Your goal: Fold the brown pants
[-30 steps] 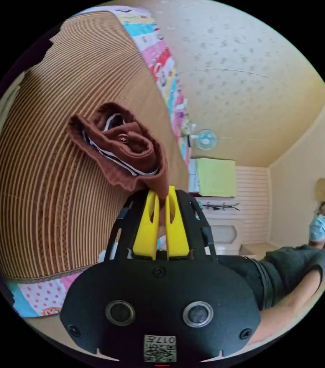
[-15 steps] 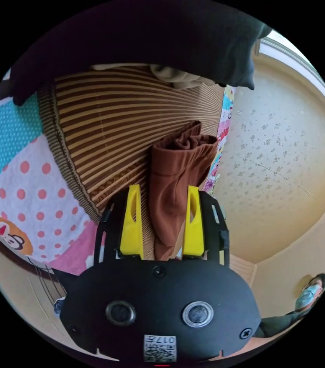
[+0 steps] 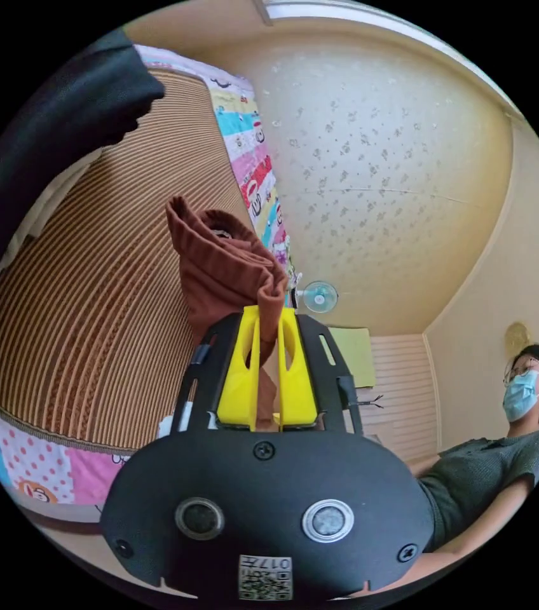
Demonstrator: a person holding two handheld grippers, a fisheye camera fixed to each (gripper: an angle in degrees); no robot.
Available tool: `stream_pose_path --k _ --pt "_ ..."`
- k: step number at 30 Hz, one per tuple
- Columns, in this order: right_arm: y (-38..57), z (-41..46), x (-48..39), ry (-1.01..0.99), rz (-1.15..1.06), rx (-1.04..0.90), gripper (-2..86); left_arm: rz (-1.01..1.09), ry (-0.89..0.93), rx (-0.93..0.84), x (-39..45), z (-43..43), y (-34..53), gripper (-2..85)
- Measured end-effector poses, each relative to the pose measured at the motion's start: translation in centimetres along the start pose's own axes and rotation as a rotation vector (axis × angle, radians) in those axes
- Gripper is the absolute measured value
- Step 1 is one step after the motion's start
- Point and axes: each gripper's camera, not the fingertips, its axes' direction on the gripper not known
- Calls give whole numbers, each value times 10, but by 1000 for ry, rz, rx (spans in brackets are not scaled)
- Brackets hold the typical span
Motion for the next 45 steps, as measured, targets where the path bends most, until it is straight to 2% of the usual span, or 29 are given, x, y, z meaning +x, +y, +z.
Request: stream_pose_path --k 3,4,7,9,13,14,15,16,18,22,24,26,28,30,32,34,35,36,37,38,39,43,45 --pt "-46 84 -68 0 -166 -174 6 78 21 -39 32 28 7 49" --pt "-52 102 -78 -1 -183 -210 6 89 29 -46 39 36 9 49" --pt "-64 197 -104 -39 -157 -476 8 143 76 -122 71 87 28 50" --pt "-61 221 -106 -76 -153 -538 11 213 -19 -279 96 142 56 53" --pt "-48 198 -70 -215 -208 -604 10 336 -128 -528 107 228 113 88" --pt "-41 180 -44 -212 -208 -625 8 329 -137 -655 100 259 133 92" --pt "-32 157 -11 -164 -183 -637 7 343 -138 -800 91 286 153 87" --pt "-27 144 9 -122 -151 -641 7 364 -122 -862 87 297 163 81" --pt "1 80 99 37 65 -629 6 409 -147 -1007 69 317 189 79" --pt "55 -39 191 46 316 -398 5 436 -353 -945 36 302 186 88" --pt "91 -104 220 -88 383 -170 4 376 -542 -759 8 273 162 127" --pt "112 -133 229 -165 401 -43 4 286 -624 -590 -18 245 141 159" --pt "124 -149 226 -207 399 65 4 202 -628 -497 -50 226 124 192" --pt "124 -153 205 -260 322 167 4 40 -610 -536 -109 222 110 229" --pt "111 -141 180 -297 254 182 4 -88 -558 -603 -151 224 111 236" --pt "90 -121 150 -338 180 159 4 -104 -525 -579 -163 216 109 226" --pt "73 -105 127 -360 127 133 4 -106 -511 -591 -167 214 107 182" --pt "55 -89 103 -366 70 102 5 -94 -382 -643 -170 217 107 101" --pt "47 -81 90 -361 42 87 5 -108 -255 -678 -174 221 109 104" --pt "30 -64 63 -339 -7 59 5 -198 -130 -718 -185 228 116 109" --pt "15 -46 39 -311 -41 24 5 -243 -107 -707 -190 228 121 103" --pt "-20 18 -15 -189 -66 -152 4 -225 -127 -669 -183 226 126 56" --pt "-19 39 -45 -62 -44 -166 4 -119 20 -668 -151 231 126 48"
